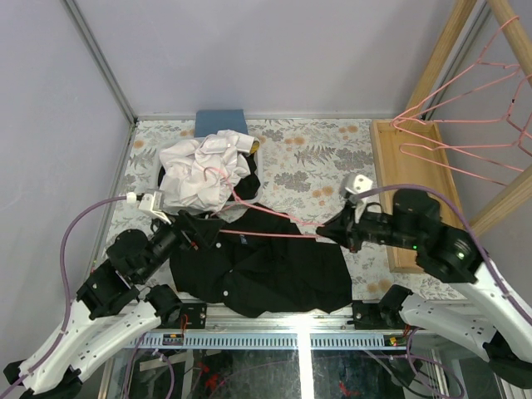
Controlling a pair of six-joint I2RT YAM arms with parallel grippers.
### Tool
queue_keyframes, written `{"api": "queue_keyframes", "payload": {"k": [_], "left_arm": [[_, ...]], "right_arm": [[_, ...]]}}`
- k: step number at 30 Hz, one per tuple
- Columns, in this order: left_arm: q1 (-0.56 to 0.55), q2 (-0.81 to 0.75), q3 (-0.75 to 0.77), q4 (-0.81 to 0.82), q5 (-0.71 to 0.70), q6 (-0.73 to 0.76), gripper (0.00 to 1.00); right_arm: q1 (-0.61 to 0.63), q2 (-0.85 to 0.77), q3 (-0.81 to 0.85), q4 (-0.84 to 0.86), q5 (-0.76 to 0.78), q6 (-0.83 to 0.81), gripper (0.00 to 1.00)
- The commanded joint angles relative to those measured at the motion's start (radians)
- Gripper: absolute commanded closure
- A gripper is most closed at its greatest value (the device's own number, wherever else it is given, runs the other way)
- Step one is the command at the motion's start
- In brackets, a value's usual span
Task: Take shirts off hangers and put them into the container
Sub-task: Remove the shirt from the hanger, then place the hanger at the clothesline.
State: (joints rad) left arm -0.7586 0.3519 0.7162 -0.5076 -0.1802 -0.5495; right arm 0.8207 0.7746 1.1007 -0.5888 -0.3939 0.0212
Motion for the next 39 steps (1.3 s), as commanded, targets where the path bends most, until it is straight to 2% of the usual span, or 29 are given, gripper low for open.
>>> {"api": "queue_keyframes", "payload": {"k": [1, 6, 13, 17, 22, 24, 26, 32, 36, 39], "left_arm": [[0.003, -0.044, -0.008, -0.009, -0.08, -0.025, 0.11], [0.003, -0.099, -0.021, -0.011, -0.111, -0.032, 0.04], [0.002, -0.135, -0.032, -0.015, -0.137, -0.041, 0.01], [0.002, -0.111, -0.031, -0.034, -0.151, -0.041, 0.0], [0.003, -0.057, -0.041, -0.038, -0.165, -0.04, 0.0], [0.003, -0.033, -0.048, -0.038, -0.177, -0.039, 0.0], [0.003, -0.016, -0.054, -0.038, -0.185, -0.037, 0.0], [0.002, 0.023, -0.05, -0.038, -0.195, -0.032, 0.0], [0.003, 0.021, -0.043, -0.05, -0.203, -0.032, 0.0], [0.003, 0.01, -0.034, -0.064, -0.209, -0.032, 0.0]], "right_arm": [[-0.002, -0.088, 0.107, -0.034, 0.165, 0.025, 1.0], [-0.002, -0.15, 0.164, -0.108, 0.326, 0.018, 1.0], [-0.003, -0.176, 0.215, -0.173, 0.339, 0.001, 1.0], [-0.003, -0.188, 0.228, -0.138, 0.475, 0.038, 1.0], [-0.003, -0.228, 0.132, 0.173, 0.684, 0.059, 1.0], [-0.003, -0.208, 0.117, 0.27, 0.83, 0.056, 1.0], [-0.002, -0.156, 0.125, 0.337, 0.972, 0.053, 1.0], [-0.002, 0.117, 0.139, 0.614, 1.236, -0.005, 1.0], [-0.002, 0.354, 0.162, 0.954, 1.484, -0.233, 1.0], [-0.002, 0.492, 0.14, 1.389, 1.612, -0.454, 1.0]]}}
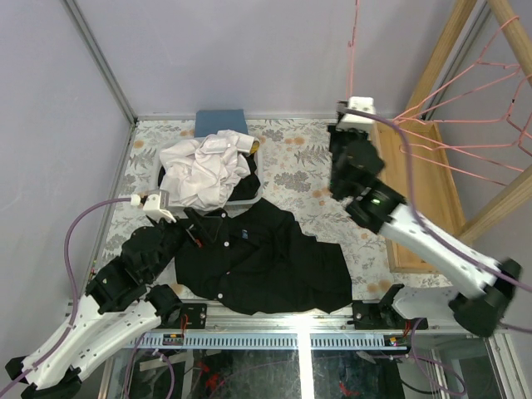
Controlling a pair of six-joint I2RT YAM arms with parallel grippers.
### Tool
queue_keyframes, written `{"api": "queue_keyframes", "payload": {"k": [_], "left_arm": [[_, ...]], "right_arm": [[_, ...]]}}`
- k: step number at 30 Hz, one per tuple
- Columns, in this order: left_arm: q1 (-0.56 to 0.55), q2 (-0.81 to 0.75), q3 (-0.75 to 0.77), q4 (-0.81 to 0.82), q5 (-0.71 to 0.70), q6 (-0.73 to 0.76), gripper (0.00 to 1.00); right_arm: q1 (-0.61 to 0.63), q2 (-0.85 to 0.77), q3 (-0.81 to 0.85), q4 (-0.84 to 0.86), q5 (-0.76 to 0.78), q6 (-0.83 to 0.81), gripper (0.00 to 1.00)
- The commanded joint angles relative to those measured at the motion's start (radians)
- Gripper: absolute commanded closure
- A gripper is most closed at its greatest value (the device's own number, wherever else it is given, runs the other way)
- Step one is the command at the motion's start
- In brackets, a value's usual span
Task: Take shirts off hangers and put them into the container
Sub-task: Place the hanger at the clothesline.
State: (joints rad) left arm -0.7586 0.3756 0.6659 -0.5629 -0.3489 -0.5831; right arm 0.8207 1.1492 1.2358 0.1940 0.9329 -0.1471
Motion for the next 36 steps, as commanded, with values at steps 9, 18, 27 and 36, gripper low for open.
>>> {"api": "queue_keyframes", "payload": {"k": [9, 18, 27, 36], "left_arm": [[0.002, -0.048, 0.037, -0.053, -0.047, 0.006, 0.0], [0.002, -0.054, 0.025, -0.044, -0.038, 0.008, 0.0], [0.002, -0.013, 0.026, -0.037, -0.027, 0.015, 0.0], [0.002, -0.012, 0.026, -0.035, -0.03, 0.018, 0.0]], "right_arm": [[-0.089, 0.661, 0.391, 1.496, 0.452, -1.001, 1.0], [-0.238, 0.791, 0.531, 1.5, 0.552, -0.963, 1.0], [-0.276, 0.757, 0.544, 1.495, 0.532, -0.977, 1.0], [-0.287, 0.676, 0.503, 1.5, 0.556, -0.983, 1.0]]}}
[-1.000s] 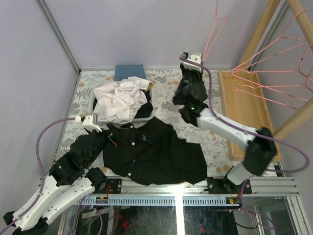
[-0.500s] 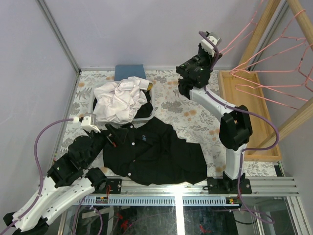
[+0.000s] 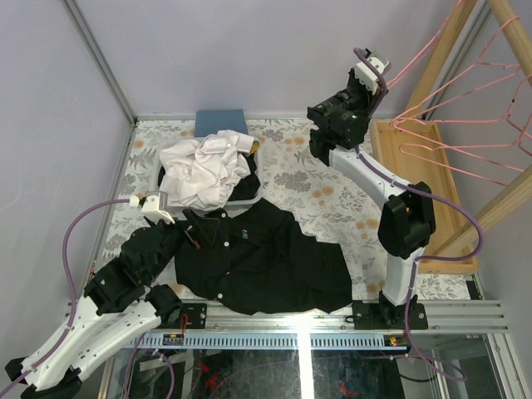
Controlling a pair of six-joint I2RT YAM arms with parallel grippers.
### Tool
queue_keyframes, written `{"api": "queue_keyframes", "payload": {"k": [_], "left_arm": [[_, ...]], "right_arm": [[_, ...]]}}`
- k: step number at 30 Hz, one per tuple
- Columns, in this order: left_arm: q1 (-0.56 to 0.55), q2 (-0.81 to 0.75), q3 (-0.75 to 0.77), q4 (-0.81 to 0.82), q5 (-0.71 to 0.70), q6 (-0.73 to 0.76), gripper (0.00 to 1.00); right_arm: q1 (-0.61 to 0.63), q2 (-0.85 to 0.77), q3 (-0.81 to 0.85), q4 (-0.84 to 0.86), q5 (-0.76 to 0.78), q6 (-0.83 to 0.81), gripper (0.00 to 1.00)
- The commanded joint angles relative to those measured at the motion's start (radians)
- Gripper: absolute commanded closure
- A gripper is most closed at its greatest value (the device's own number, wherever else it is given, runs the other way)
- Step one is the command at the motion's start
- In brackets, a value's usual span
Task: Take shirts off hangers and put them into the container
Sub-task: Place the hanger at the clothesline.
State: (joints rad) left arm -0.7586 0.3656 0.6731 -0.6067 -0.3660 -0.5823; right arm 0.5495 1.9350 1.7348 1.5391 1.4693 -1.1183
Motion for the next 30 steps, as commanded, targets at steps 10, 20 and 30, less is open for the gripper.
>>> {"api": "queue_keyframes", "payload": {"k": [10, 20, 30], "left_arm": [[0.002, -0.007, 0.013, 0.012, -0.011, 0.009, 0.0], [0.001, -0.049, 0.008, 0.007, -0.014, 0.001, 0.0], [0.002, -0.055, 0.009, 0.005, -0.013, 0.002, 0.0]], "right_arm": [[0.148, -0.258, -0.306, 0.158, 0.026, 0.047, 1.0], [0.252, -0.257, -0.294, 0.152, 0.046, 0.023, 1.0], [0.214, -0.203, -0.164, 0.149, -0.02, -0.074, 1.0]]}}
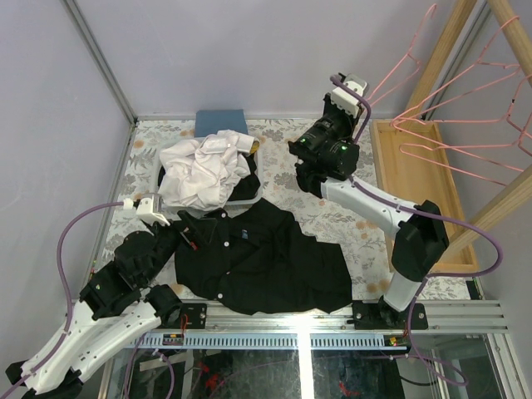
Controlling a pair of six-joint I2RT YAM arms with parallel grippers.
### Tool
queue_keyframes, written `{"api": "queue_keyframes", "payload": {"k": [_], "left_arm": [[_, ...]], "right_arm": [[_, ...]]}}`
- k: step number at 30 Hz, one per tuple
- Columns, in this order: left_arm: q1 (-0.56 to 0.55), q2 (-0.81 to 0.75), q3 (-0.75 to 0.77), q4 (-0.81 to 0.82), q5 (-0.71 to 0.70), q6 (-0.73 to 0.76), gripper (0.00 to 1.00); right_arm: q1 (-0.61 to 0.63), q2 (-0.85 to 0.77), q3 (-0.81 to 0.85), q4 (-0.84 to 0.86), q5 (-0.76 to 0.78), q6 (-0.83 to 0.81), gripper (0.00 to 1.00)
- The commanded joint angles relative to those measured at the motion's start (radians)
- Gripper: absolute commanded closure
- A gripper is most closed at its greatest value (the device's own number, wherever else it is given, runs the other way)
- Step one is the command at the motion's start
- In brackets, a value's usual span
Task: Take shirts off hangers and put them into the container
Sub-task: Place the hanger at the clothesline.
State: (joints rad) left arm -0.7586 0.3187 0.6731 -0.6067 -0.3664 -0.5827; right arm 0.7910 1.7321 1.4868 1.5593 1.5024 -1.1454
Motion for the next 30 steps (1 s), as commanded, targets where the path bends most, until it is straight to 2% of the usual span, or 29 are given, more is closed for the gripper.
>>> {"api": "queue_keyframes", "payload": {"k": [1, 8, 16, 21, 25, 30], "left_arm": [[0.002, -0.007, 0.01, 0.005, -0.012, 0.003, 0.0], [0.002, -0.002, 0.01, 0.006, -0.012, 0.001, 0.0], [0.002, 0.016, 0.008, 0.012, -0.006, 0.004, 0.0], [0.002, 0.032, 0.011, 0.01, -0.003, 0.007, 0.0], [0.002, 0.03, 0.011, 0.01, -0.007, 0.009, 0.0], [0.001, 0.031, 0.011, 0.01, -0.008, 0.009, 0.0]], "right_arm": [[-0.033, 0.001, 0.094, 0.128, -0.053, -0.054, 1.0], [-0.113, 0.035, 0.158, 0.127, -0.074, -0.092, 1.0], [-0.202, 0.106, 0.303, 0.122, -0.084, -0.133, 1.0], [-0.256, 0.129, 0.365, 0.023, -0.081, -0.059, 1.0], [-0.288, 0.136, 0.411, -0.162, -0.088, 0.068, 1.0], [-0.316, 0.119, 0.388, -0.296, -0.083, 0.206, 1.0]]}}
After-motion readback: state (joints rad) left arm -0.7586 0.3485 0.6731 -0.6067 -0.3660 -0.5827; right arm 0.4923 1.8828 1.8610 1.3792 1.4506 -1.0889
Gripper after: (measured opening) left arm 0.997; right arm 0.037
